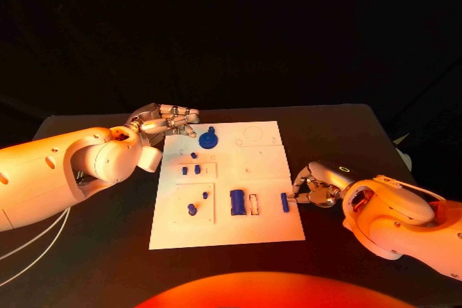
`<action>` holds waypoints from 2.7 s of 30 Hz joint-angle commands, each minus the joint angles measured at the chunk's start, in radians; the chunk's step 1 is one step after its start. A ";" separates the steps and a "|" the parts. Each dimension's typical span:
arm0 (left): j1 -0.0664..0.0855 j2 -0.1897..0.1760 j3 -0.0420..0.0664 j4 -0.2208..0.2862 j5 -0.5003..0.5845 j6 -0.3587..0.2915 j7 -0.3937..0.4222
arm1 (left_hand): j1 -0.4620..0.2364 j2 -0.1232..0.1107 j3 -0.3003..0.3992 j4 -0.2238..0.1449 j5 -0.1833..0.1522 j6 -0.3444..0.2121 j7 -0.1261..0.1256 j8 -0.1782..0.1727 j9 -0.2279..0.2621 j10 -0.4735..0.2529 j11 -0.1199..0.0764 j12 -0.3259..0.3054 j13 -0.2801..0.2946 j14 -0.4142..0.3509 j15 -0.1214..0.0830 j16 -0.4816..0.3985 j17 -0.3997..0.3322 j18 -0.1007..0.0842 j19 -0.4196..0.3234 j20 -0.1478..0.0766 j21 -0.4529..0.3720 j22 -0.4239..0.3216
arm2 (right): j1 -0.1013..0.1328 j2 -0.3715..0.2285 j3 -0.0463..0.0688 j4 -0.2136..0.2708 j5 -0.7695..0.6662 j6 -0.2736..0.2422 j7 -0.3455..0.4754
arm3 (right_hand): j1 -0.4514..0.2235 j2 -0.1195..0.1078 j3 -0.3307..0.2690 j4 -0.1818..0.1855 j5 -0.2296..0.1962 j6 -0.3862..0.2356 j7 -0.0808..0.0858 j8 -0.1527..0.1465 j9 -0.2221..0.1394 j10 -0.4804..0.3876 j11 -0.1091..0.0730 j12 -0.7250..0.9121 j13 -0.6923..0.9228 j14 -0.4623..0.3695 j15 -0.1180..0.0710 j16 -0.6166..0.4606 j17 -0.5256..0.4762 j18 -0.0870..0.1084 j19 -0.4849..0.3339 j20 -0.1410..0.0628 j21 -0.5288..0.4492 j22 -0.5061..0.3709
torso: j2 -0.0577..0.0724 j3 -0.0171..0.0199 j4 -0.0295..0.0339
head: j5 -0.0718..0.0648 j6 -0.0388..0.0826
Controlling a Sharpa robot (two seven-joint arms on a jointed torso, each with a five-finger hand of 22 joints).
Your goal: Assemble the parts on the task board
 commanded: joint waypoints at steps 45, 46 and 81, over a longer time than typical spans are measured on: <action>0.000 -0.007 0.001 0.007 0.002 0.012 0.007 | -0.003 0.009 -0.004 -0.002 0.000 -0.005 0.000 0.003 -0.001 -0.004 0.000 0.005 0.002 -0.007 0.003 -0.001 -0.001 0.010 0.004 0.000 -0.003 -0.002 | -0.050 0.124 -0.003 -0.094 -0.137 0.127 -0.058 | 0.088 -0.005 0.050 -0.048 -0.085 0.042 -0.018 0.001 0.003 0.004 -0.017 -0.008 -0.204 0.081 -0.007 -0.008 0.157 -0.004 0.005 -0.004 -0.030 0.187 | -0.001 -0.0010 -0.0006 | 0.001 -0.012; 0.000 -0.007 0.001 0.007 0.002 0.011 0.008 | -0.003 0.009 -0.004 -0.002 0.000 -0.005 0.000 0.003 -0.001 -0.004 0.000 0.005 0.002 -0.007 0.003 -0.001 -0.001 0.010 0.004 0.000 -0.003 -0.002 | -0.050 0.125 -0.003 -0.095 -0.142 0.132 -0.058 | 0.086 -0.007 0.050 -0.047 -0.086 0.041 -0.018 0.001 0.003 0.002 -0.017 -0.011 -0.206 0.081 -0.007 -0.009 0.155 -0.003 0.004 -0.004 -0.034 0.186 | -0.001 -0.0011 -0.0004 | 0.000 -0.012; 0.001 -0.008 0.001 0.009 0.001 0.008 0.008 | -0.002 0.010 -0.006 -0.004 0.000 -0.006 0.000 0.004 -0.002 -0.006 0.000 0.008 0.002 -0.008 0.003 0.000 -0.002 0.010 0.004 0.000 -0.005 -0.002 | -0.049 0.145 -0.004 -0.070 -0.206 0.092 -0.070 | 0.102 -0.088 0.191 -0.006 0.263 0.043 -0.022 0.001 0.005 0.001 -0.020 -0.014 -0.202 0.082 -0.009 -0.011 0.156 -0.004 0.007 -0.005 -0.033 0.188 | 0.000 0.0015 -0.0007 | 0.004 -0.015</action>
